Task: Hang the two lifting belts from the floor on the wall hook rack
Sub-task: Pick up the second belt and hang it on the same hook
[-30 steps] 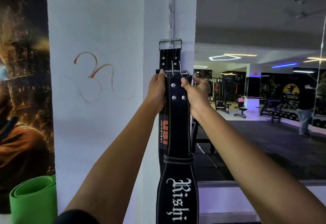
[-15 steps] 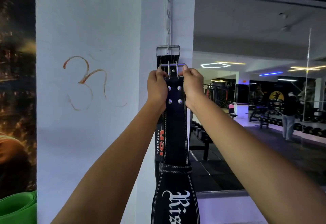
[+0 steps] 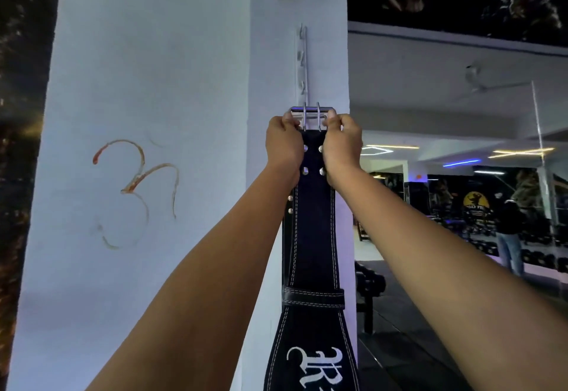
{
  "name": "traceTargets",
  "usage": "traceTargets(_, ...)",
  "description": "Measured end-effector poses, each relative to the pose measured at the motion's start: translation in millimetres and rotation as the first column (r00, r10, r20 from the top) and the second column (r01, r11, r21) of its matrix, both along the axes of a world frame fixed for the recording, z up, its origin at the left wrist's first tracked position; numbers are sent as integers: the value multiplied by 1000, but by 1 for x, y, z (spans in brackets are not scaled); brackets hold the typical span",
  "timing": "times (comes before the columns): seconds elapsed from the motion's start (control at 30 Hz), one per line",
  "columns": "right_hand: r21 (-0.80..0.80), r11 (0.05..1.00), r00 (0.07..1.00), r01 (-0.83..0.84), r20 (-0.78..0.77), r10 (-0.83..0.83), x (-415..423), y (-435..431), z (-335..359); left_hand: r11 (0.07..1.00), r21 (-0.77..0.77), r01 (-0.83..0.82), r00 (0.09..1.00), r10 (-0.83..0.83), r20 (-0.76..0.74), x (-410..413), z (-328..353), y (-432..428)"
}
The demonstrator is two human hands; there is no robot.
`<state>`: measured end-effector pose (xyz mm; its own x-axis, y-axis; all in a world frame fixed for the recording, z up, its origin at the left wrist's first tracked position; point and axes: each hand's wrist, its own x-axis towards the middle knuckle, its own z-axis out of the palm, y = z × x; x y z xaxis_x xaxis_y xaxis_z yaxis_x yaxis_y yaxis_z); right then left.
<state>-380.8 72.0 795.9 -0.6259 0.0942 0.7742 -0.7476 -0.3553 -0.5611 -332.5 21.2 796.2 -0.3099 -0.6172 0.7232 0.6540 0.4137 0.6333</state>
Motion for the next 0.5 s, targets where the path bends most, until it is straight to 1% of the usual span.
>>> traceTargets(0.23, -52, 996, 994, -66, -85, 62, -53, -34, 55, 1000, -30, -6, 999, 4, -48, -50, 56, -37)
traceTargets(0.43, -77, 991, 988, -106, -123, 96, -103, -63, 108, 999, -40, -31, 995, 27, -92, -94, 109, -58)
traceTargets(0.5, -81, 989, 985, -127, -129, 116, -116, -73, 122, 1000, -24, -20, 996, 18, -85, -104, 122, -67)
